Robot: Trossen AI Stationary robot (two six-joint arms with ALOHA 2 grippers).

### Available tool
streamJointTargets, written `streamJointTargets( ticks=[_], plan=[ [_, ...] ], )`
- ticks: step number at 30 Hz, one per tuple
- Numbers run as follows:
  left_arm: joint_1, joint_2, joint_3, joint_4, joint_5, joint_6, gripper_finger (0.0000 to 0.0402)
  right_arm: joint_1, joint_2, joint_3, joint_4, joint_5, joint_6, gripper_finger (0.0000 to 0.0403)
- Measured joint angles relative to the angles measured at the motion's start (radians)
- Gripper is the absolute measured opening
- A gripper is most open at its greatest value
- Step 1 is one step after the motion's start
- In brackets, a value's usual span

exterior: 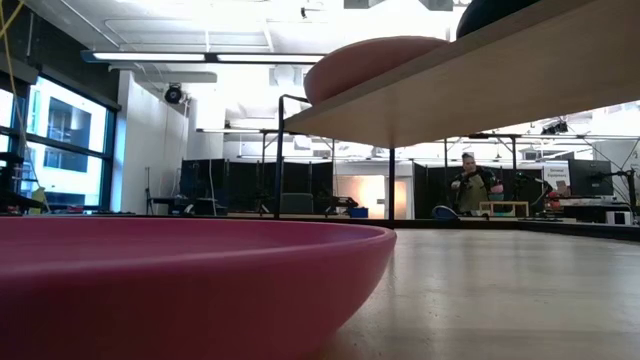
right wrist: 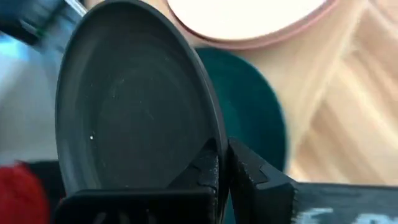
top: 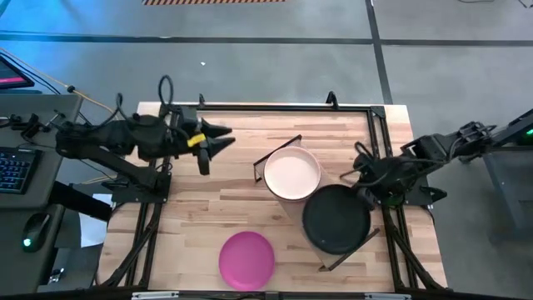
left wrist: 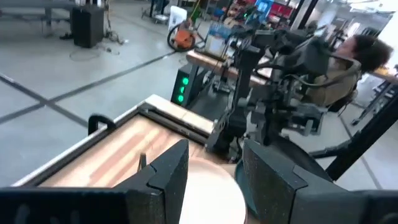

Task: Place and stack plates onto a shelf
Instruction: Stack the black plate on the green plate, then stack the dark pink plate on the black plate

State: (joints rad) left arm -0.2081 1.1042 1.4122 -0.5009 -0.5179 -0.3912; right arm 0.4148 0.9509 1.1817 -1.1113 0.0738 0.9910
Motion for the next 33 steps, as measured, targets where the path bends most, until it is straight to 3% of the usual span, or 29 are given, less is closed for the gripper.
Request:
streamJointTargets(
  ticks=[7,23,26,33],
  plan=[
    [-0.005,0.013,-0.060,0.073,-0.002,-0.027,0.0142,-0.002,0.096,0.053,-0.143,0.015,-0.054,0.0000],
    [-0.004,0.017,-0.058,0.099,0.016,-0.026,0.0142,-0.002,0.097,0.031,-0.134,0.045,0.026,0.0009],
    [-0.004,0.017,-0.058,0.098,0.018,-0.026,0.0142,-0.002,0.097,0.031,-0.134,0.020,0.025,0.0042],
    [-0.004,0.017,-0.058,0.099,0.018,-0.016,0.0142,-0.002,0.095,0.031,-0.134,0.001,-0.002,0.0169]
  ],
)
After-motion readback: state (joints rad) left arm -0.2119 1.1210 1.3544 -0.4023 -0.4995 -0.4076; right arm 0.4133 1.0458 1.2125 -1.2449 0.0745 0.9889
